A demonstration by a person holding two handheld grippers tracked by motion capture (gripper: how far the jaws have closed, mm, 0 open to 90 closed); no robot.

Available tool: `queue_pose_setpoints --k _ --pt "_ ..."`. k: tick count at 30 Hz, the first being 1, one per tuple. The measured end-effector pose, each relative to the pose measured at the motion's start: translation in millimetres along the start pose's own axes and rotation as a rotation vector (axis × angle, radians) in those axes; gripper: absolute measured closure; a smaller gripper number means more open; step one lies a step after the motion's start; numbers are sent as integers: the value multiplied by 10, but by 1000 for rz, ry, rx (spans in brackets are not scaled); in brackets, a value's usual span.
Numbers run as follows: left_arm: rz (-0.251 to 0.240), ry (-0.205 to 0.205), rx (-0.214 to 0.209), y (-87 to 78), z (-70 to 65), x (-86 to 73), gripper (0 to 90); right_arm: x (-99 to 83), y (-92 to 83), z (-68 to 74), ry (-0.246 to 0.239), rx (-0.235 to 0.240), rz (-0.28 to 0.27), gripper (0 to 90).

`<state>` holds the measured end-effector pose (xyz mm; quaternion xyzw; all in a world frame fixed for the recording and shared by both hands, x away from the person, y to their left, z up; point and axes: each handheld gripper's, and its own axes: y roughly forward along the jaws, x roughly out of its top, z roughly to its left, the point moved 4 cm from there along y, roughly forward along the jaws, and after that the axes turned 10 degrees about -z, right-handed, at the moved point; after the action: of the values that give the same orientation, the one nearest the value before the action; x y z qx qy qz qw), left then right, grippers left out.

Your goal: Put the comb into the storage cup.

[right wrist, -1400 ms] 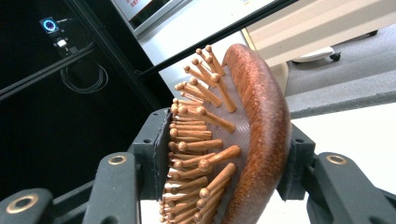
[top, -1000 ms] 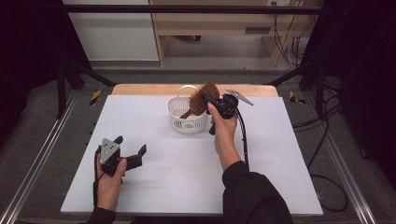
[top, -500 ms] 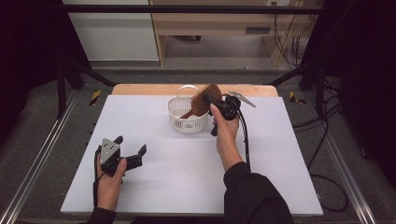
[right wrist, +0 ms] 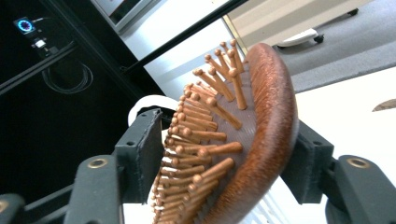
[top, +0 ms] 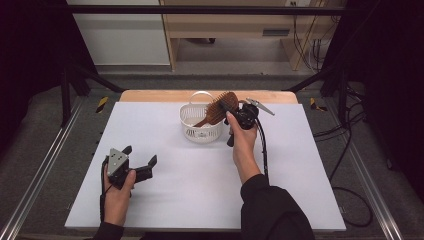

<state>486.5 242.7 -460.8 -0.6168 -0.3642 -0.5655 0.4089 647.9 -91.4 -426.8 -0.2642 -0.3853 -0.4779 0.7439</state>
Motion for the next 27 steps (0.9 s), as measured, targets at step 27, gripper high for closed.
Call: queue_pose_setpoints --k 27 --pt "5 4 -3 8 -5 -8 25 17 -34 -27 -2 4 40 189"
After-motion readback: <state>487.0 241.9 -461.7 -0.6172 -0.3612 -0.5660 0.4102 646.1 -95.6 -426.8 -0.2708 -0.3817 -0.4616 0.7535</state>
